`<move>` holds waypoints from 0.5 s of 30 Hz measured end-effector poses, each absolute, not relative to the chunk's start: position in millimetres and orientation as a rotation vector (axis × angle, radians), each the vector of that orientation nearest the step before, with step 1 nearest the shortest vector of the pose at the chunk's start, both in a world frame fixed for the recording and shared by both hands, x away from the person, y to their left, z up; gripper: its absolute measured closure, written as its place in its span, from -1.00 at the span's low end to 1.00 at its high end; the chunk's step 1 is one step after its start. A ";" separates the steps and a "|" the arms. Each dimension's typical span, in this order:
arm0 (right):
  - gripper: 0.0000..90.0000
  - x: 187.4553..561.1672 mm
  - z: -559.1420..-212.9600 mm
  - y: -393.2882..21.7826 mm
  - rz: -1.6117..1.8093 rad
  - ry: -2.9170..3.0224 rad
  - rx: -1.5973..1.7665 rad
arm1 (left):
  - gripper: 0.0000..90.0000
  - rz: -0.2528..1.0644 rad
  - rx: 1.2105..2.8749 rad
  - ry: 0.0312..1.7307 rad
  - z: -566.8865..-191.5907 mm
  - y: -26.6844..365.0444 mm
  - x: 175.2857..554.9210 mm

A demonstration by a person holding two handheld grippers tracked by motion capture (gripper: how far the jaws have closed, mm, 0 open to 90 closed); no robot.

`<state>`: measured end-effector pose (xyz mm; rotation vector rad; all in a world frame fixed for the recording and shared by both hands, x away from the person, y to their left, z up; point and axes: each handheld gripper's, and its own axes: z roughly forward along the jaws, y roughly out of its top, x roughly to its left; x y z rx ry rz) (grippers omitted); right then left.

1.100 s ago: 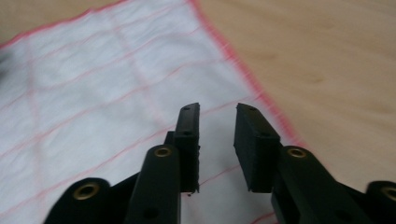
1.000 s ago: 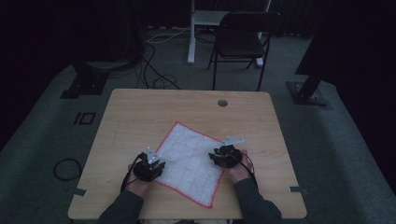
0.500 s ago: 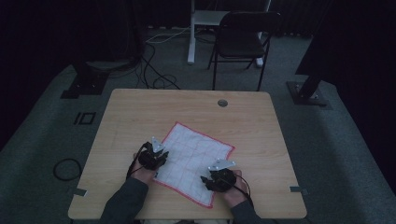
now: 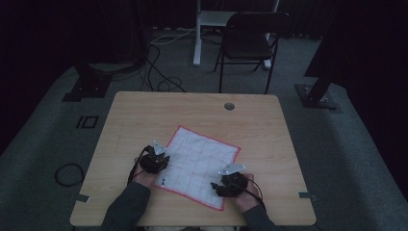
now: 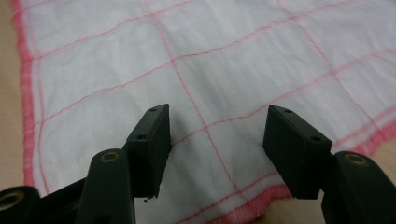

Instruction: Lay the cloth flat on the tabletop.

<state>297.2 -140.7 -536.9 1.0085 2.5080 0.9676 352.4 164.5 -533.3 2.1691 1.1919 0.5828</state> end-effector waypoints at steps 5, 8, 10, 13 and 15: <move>-0.13 309.8 -536.4 -149.1 0.951 2.504 1.018 | 0.61 0.579 2.158 1.204 -533.7 164.7 347.0; -0.15 322.3 -536.7 -156.8 0.953 2.498 1.027 | 0.60 0.575 2.149 1.215 -533.9 164.1 340.6; -0.16 328.8 -537.1 -160.3 0.958 2.494 1.022 | 0.60 0.572 2.141 1.225 -534.1 163.8 337.1; -0.16 334.7 -537.3 -163.6 0.958 2.489 1.022 | 0.60 0.566 2.134 1.224 -534.6 163.5 333.2; -0.18 340.6 -537.1 -166.3 0.951 2.480 1.038 | 0.60 0.559 2.129 1.221 -535.0 163.2 329.0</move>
